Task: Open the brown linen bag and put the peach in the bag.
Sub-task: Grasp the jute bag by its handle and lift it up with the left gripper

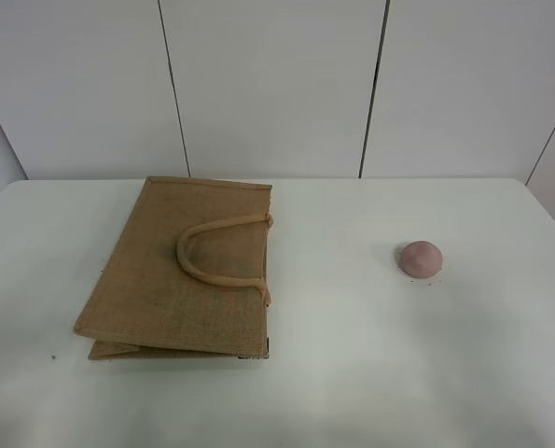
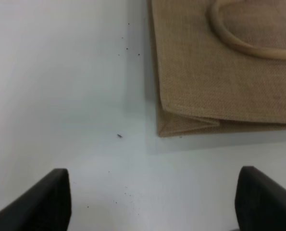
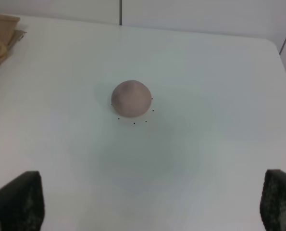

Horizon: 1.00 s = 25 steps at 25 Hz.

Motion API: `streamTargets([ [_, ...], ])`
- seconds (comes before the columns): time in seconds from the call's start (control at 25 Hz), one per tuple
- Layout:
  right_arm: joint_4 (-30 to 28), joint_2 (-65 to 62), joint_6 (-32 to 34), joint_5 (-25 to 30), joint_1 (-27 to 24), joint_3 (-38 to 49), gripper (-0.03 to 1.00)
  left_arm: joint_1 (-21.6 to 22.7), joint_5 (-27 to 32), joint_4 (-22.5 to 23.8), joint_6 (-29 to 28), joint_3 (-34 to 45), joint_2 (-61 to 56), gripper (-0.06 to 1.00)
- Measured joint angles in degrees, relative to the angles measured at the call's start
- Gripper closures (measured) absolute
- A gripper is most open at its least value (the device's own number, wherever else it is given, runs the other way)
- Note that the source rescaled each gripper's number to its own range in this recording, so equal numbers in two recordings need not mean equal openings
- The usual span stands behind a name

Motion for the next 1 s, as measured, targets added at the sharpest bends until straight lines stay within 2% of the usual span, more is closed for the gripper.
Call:
streamTargets([
  [0.56,0.00,0.00,0.00,0.00,0.00,0.00,-0.03,0.00,0.06,0.11,0.00,-0.97,1.99,-0.05],
  [0.76,0.00,0.00,0.00,0.00,0.00,0.00,-0.03,0.00,0.06,-0.30,0.00,-8.96,17.69,-0.05],
  [1.0,0.00,0.00,0.00,0.00,0.00,0.00,-0.03,0.00,-1.47,-0.30,0.00,-20.76,43.84,-0.05],
])
